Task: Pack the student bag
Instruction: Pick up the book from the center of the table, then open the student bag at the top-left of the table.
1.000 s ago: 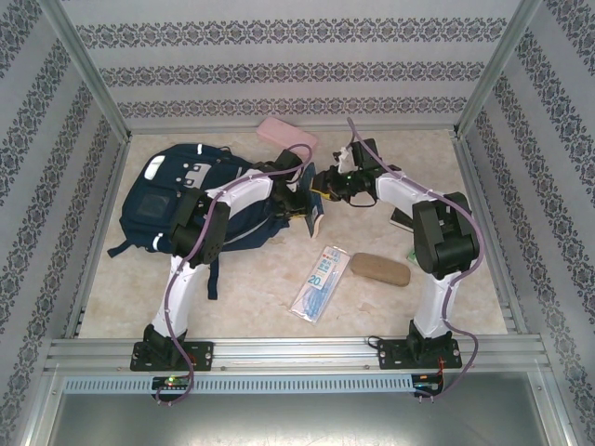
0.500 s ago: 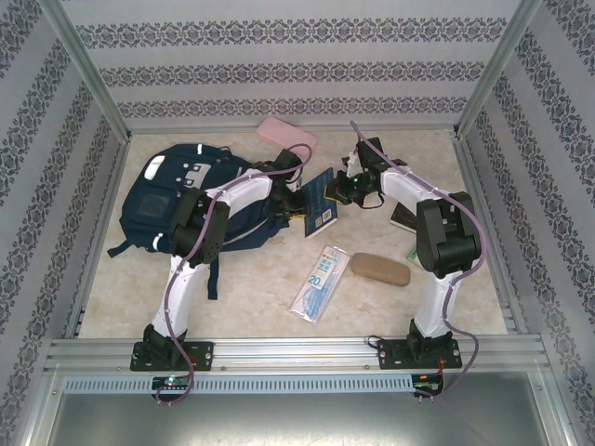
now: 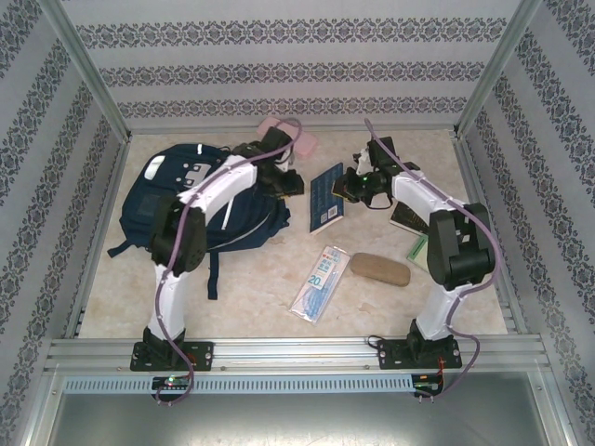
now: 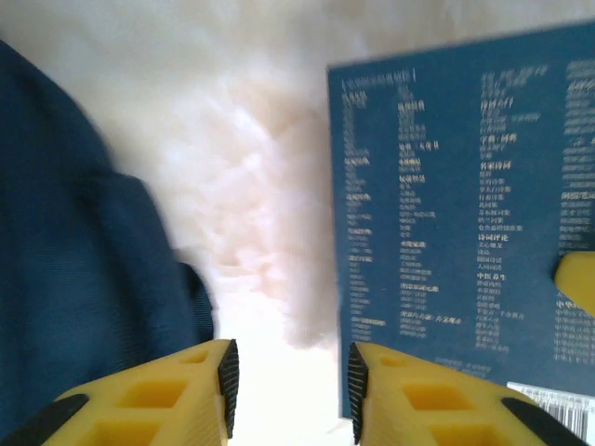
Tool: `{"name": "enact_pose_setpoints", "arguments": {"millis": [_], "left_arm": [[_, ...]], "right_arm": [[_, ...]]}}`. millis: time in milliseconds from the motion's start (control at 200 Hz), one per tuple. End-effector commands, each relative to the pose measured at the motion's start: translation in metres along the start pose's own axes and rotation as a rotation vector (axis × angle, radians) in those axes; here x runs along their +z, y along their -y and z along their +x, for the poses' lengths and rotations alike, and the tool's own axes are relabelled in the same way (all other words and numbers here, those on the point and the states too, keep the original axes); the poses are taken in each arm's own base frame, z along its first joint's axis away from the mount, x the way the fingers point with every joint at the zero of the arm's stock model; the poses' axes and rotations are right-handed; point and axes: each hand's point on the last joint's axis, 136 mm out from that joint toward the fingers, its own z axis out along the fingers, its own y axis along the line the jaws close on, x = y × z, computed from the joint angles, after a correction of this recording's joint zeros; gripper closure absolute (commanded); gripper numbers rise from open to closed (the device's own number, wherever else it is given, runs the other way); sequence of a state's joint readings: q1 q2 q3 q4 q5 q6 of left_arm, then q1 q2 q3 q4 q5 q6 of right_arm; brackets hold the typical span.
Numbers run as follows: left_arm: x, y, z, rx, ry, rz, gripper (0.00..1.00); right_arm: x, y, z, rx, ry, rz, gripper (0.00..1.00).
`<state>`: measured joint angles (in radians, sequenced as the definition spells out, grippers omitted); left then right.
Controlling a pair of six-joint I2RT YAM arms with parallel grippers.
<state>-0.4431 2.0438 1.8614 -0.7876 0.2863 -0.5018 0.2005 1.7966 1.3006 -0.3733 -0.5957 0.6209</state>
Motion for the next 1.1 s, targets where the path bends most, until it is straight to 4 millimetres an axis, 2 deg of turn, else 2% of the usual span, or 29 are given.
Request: {"name": "enact_pose_setpoints", "arguments": {"millis": [0,90,275,440,605,704,774,879,994,1094], "left_arm": [[-0.035,-0.05,-0.001,0.083,0.029,-0.237,0.57],[-0.037,-0.078,0.007,0.134,-0.013,-0.367,0.55],[-0.02,-0.108,0.027,0.193,-0.105,-0.48,0.49],[-0.003,-0.123,0.041,0.208,-0.176,-0.527,0.45],[0.006,-0.138,0.05,0.228,-0.223,-0.587,0.46],[0.012,-0.142,0.056,0.248,-0.251,-0.599,0.56],[0.012,-0.143,0.058,0.256,-0.259,-0.597,0.71],[0.004,-0.138,0.054,0.267,-0.235,-0.587,1.0],[-0.017,-0.121,0.036,0.272,-0.152,-0.535,1.0],[-0.045,-0.102,0.015,0.238,-0.072,-0.453,1.0]], "right_arm": [[-0.016,-0.026,-0.005,-0.023,0.049,-0.083,1.0],[-0.018,-0.032,-0.004,-0.026,0.058,-0.104,1.0],[-0.016,-0.045,-0.004,-0.03,0.063,-0.144,1.0],[-0.009,-0.052,-0.005,-0.023,0.051,-0.183,1.0],[-0.002,-0.056,-0.006,-0.019,0.035,-0.22,1.0],[0.003,-0.058,-0.008,-0.012,0.019,-0.24,1.0],[0.005,-0.061,-0.008,-0.005,0.015,-0.255,1.0],[0.004,-0.066,-0.006,-0.006,0.026,-0.256,1.0],[0.006,-0.072,-0.003,0.014,0.042,-0.255,1.0],[0.006,-0.083,-0.001,0.039,0.077,-0.285,1.0]]}}
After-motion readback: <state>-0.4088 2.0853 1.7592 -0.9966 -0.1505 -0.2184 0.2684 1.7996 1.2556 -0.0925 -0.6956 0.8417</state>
